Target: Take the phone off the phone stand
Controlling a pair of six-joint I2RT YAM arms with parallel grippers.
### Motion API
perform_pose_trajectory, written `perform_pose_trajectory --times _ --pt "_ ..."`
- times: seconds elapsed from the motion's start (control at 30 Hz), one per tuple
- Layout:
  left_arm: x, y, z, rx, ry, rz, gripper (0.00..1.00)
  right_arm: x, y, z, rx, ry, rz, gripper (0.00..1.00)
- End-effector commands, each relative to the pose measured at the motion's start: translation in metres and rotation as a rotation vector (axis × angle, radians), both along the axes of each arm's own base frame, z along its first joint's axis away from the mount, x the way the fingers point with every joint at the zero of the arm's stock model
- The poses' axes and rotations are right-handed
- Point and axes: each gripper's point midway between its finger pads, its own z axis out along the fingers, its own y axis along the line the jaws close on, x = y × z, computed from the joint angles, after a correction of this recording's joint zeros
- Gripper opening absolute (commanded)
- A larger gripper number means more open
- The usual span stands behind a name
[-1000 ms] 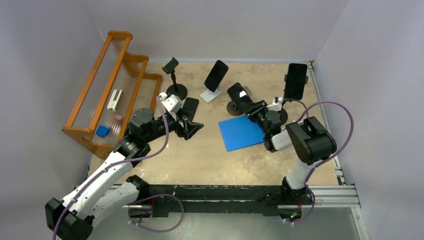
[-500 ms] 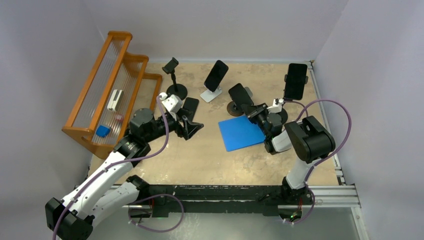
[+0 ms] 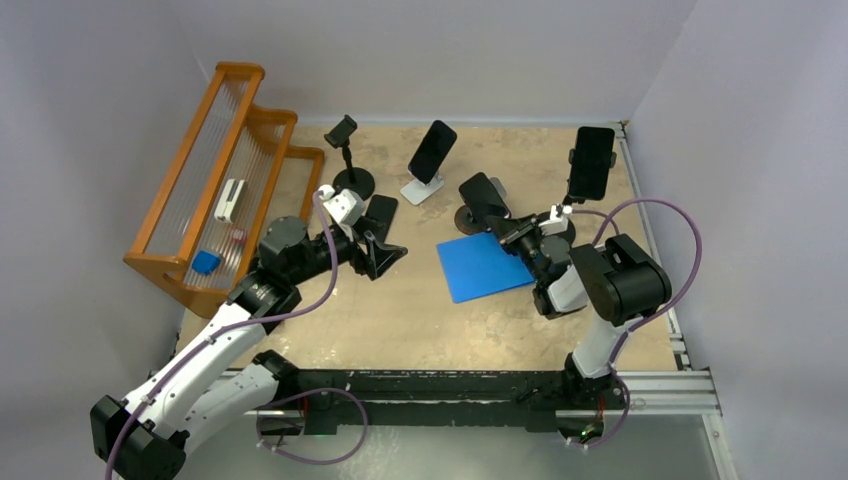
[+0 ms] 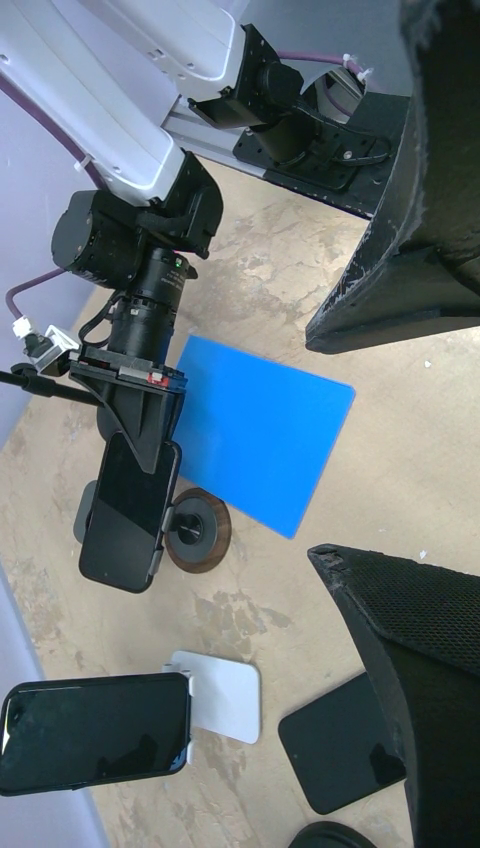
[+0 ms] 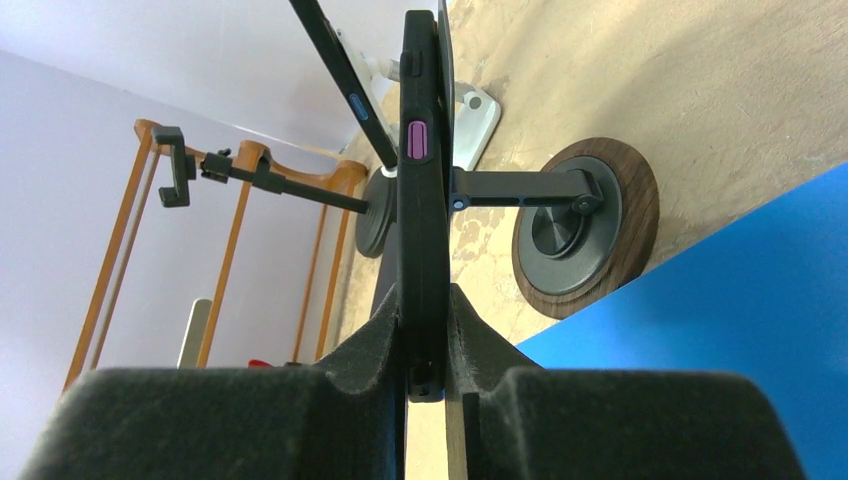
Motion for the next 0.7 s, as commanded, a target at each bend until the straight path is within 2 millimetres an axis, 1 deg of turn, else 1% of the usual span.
perform_pose_trajectory --times 0.0,0.4,0.67 --pt "0.0 -0.004 0.03 -0.043 -0.066 -0.016 0.68 -0.003 0.0 0.056 0.069 -0.2 0.018 0.0" --pt "0.001 -0.003 0.029 -0.042 -0.062 -0.006 0.68 -0.011 -0.002 0.083 0.084 -0.266 0.021 0.0" --pt "0.002 -0.003 0.028 -0.041 -0.058 0.001 0.68 -0.017 -0.005 0.087 0.086 -0.272 0.02 0.0"
